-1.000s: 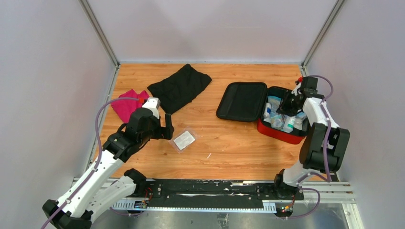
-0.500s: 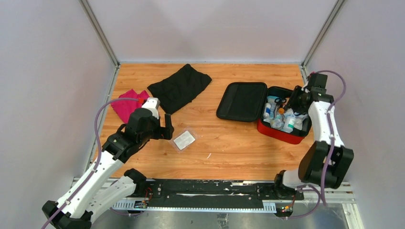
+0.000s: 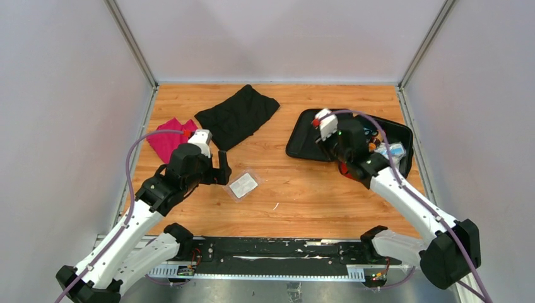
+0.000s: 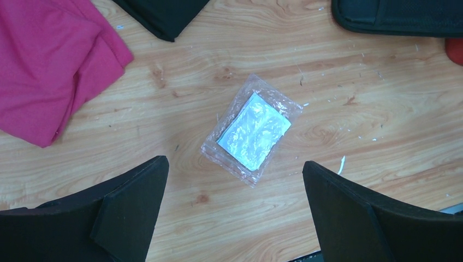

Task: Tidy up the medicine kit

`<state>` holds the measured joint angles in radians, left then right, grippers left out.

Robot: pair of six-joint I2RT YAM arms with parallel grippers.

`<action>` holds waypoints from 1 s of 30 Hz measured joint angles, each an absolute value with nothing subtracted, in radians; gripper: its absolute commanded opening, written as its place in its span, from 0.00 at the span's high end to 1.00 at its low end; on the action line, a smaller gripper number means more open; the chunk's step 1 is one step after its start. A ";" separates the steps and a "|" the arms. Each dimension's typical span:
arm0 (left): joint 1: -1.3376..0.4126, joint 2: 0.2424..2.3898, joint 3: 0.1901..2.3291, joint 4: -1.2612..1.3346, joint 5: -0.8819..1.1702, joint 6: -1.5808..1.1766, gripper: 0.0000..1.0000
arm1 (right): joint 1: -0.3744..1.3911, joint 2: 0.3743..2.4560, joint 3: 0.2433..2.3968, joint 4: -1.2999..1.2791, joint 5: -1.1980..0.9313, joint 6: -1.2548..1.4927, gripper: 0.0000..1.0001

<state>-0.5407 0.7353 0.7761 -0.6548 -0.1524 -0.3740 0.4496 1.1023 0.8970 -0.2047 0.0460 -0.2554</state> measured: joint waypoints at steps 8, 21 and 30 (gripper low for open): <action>-0.541 0.675 0.669 -0.584 -0.107 -0.489 0.00 | 0.629 1.140 0.776 -0.048 0.010 -0.677 0.05; -0.541 0.577 0.522 -0.525 -0.028 -0.669 0.00 | 0.727 1.319 0.742 -0.003 0.110 -1.025 0.01; -0.541 0.545 0.522 -0.534 -0.032 -0.674 0.00 | 0.775 1.444 0.758 -0.004 0.228 -1.066 0.01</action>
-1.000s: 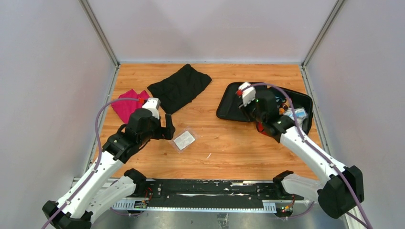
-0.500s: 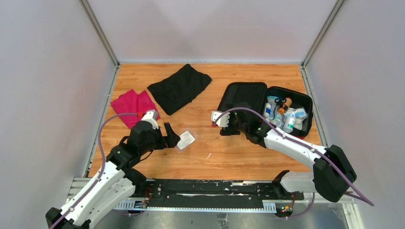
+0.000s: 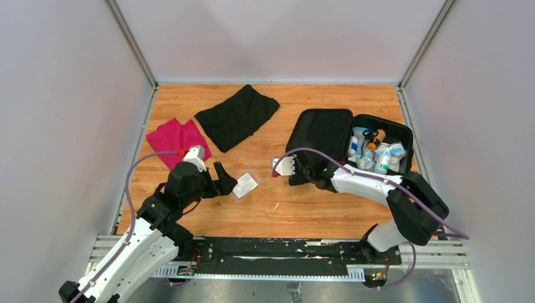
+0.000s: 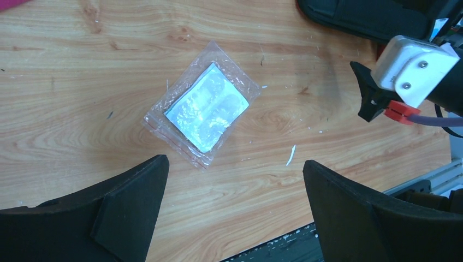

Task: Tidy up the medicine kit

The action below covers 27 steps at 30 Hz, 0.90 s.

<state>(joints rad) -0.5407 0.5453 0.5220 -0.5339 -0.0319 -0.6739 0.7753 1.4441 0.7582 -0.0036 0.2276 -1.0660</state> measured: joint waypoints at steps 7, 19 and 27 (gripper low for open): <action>-0.541 0.526 0.522 -0.559 -0.048 -0.673 0.00 | 0.780 1.551 0.817 -0.002 0.327 -1.076 0.16; -0.541 0.512 0.522 -0.593 -0.065 -0.665 0.00 | 0.778 1.712 0.921 0.002 0.483 -1.067 0.82; -0.541 0.509 0.522 -0.585 -0.068 -0.668 0.00 | 0.778 1.589 0.921 0.033 0.498 -0.928 1.00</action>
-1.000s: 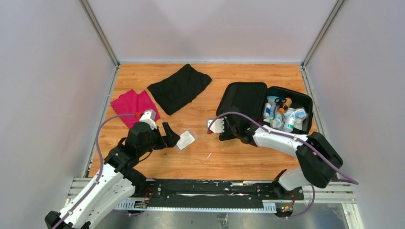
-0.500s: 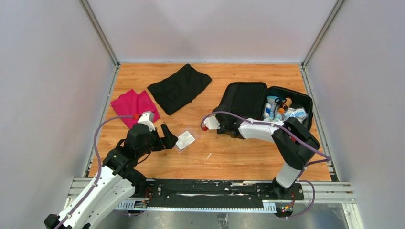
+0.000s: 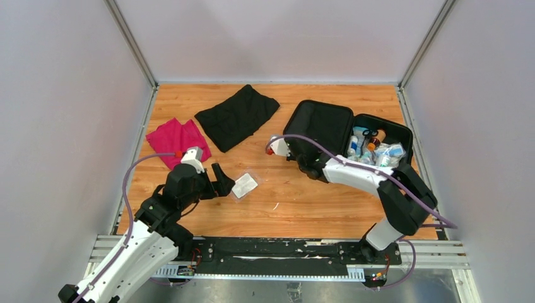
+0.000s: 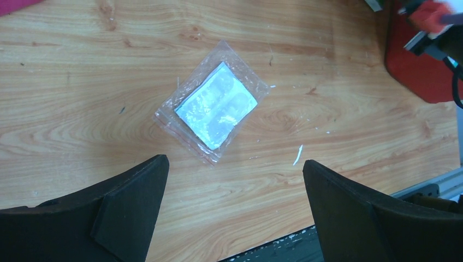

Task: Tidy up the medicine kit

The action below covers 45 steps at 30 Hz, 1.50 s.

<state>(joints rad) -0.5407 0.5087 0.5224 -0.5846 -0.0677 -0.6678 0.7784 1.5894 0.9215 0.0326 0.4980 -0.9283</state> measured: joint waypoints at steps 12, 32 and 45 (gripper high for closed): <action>-0.546 0.781 0.550 -0.320 0.062 -0.666 0.00 | 0.778 1.085 0.710 0.157 0.423 -0.422 1.00; -0.786 1.857 1.363 -0.125 0.077 -0.509 0.00 | 0.671 0.646 0.517 0.094 0.670 -0.061 1.00; -0.834 2.183 1.640 -0.055 -0.015 -0.354 0.00 | 0.666 0.535 0.509 -0.046 0.618 0.118 1.00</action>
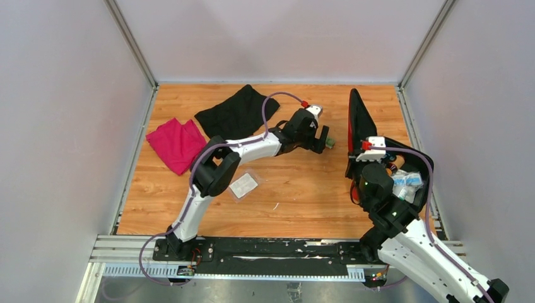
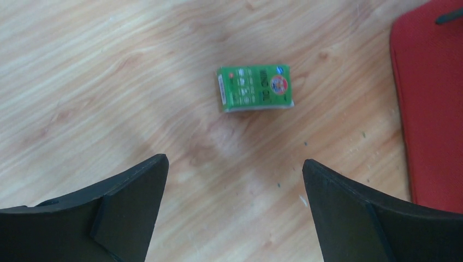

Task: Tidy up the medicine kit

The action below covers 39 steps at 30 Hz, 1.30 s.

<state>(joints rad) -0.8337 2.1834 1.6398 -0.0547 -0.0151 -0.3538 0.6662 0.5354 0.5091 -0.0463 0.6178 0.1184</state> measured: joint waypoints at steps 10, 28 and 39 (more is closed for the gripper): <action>-0.854 2.384 1.861 -0.009 -0.065 -0.315 0.00 | 0.666 0.421 0.477 -0.105 0.621 0.186 1.00; -0.884 2.605 2.239 -0.279 -0.174 -0.300 0.01 | 0.666 0.420 0.472 -0.107 0.622 0.218 1.00; -0.912 2.633 2.304 -0.366 -0.247 -0.284 0.19 | 0.666 0.405 0.461 -0.105 0.622 0.223 1.00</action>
